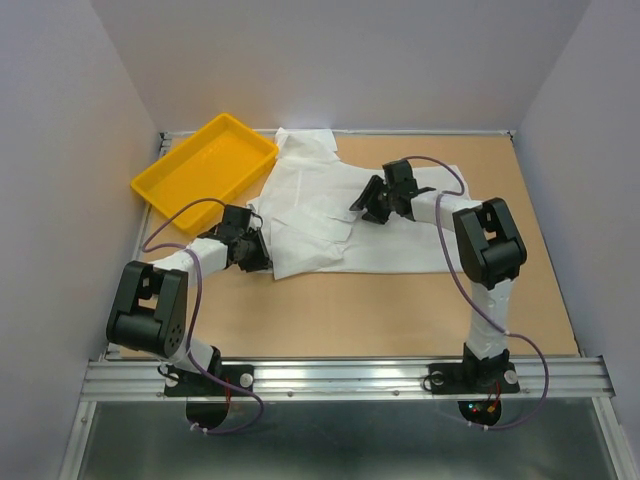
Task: Fold and stack the long sleeve shirts
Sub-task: Fold the shirt
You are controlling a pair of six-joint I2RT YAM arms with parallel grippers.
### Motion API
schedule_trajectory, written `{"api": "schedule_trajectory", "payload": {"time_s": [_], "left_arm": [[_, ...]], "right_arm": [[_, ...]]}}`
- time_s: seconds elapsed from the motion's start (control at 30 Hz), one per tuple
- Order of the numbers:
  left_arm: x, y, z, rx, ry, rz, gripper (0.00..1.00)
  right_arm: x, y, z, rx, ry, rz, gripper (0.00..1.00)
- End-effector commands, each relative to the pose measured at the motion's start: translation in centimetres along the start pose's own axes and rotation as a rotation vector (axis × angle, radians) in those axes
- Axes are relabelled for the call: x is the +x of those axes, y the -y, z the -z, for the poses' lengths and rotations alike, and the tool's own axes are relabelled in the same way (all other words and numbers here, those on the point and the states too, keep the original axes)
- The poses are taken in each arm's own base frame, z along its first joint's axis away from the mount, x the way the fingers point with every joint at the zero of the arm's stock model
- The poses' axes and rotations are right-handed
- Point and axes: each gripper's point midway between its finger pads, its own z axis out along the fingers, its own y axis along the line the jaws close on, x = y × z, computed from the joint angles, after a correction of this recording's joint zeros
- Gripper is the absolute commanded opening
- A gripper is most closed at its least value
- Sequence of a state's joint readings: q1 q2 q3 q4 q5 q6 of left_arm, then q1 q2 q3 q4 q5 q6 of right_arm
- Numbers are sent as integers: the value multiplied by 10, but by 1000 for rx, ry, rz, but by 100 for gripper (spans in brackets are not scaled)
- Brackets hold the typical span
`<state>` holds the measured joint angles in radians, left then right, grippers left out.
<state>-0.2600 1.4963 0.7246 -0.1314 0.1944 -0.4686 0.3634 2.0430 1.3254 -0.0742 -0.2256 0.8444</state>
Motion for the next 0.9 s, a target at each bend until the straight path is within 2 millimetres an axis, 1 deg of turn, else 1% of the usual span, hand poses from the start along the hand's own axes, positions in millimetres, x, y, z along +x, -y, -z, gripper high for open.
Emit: {"api": "schedule_trajectory", "payload": {"time_s": [0.0, 0.2, 0.4, 0.5, 0.53, 0.57, 0.6, 0.63, 0.7, 0.73, 0.77, 0.83, 0.87], "left_arm": [[28, -21, 0, -58, -77, -6, 31], [27, -20, -1, -58, -73, -5, 32], [26, -21, -1, -59, -73, -8, 31], [25, -20, -1, -58, -71, -9, 31], [26, -20, -1, -60, -74, -8, 32], [26, -20, -1, -59, -75, -8, 32], [26, -21, -1, -63, -76, -8, 32], [25, -20, -1, -60, -72, -10, 32], [26, -22, -2, -65, -77, -9, 32], [27, -22, -2, -67, -80, -7, 32], [27, -22, -2, -68, -78, -9, 32], [27, -22, -1, -69, -81, -10, 32], [27, -23, -2, -71, -82, -13, 32]], "right_arm": [[-7, -29, -7, -82, 14, 12, 55], [-1, -33, -10, -94, -8, 26, 52], [-1, -38, -11, -113, -15, 51, 43], [-2, -43, -11, -127, -15, 64, 33], [-5, -47, -10, -134, -9, 72, 26], [-7, -49, -9, -139, -5, 78, 22], [-10, -52, -8, -146, 4, 95, 12], [-11, -55, -6, -153, 7, 101, 8], [-25, -73, 2, -188, 42, 127, 1], [-30, -81, 6, -204, 57, 142, 1], [-40, -96, 13, -232, 81, 156, 1], [-54, -116, 24, -272, 118, 189, 1], [-69, -135, 34, -308, 154, 207, 1]]}}
